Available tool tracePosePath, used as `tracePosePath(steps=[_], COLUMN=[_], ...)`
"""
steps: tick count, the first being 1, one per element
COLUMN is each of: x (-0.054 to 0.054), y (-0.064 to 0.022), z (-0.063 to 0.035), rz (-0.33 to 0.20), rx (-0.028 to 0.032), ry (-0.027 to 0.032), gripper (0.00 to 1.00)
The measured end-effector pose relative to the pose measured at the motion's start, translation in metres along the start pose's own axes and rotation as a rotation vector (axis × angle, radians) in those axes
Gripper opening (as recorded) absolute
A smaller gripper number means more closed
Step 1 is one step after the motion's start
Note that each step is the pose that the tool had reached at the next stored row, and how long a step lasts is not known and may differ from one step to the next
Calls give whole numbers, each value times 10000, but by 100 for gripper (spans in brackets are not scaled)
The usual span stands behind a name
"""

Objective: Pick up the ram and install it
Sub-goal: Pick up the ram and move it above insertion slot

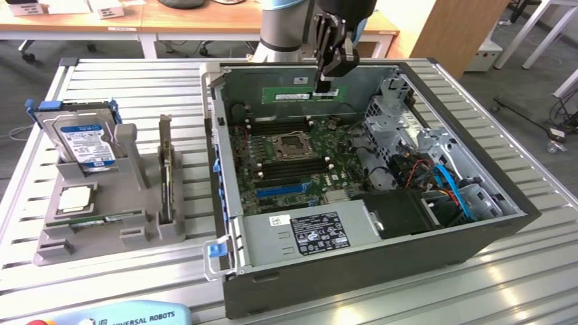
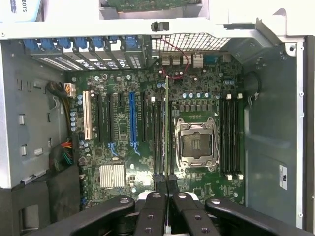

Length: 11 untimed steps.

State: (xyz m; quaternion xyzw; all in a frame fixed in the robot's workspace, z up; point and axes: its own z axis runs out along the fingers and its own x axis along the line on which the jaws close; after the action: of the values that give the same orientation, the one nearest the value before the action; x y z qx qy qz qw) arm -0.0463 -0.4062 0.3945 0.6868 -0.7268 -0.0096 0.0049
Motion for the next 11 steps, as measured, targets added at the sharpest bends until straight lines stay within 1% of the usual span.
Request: tracePosePath(steps=[4, 11], x=[0, -6], y=[-12, -112], z=[1, 0], rz=[2, 1], rx=[1, -1], ry=[-1, -1], gripper=[12, 12])
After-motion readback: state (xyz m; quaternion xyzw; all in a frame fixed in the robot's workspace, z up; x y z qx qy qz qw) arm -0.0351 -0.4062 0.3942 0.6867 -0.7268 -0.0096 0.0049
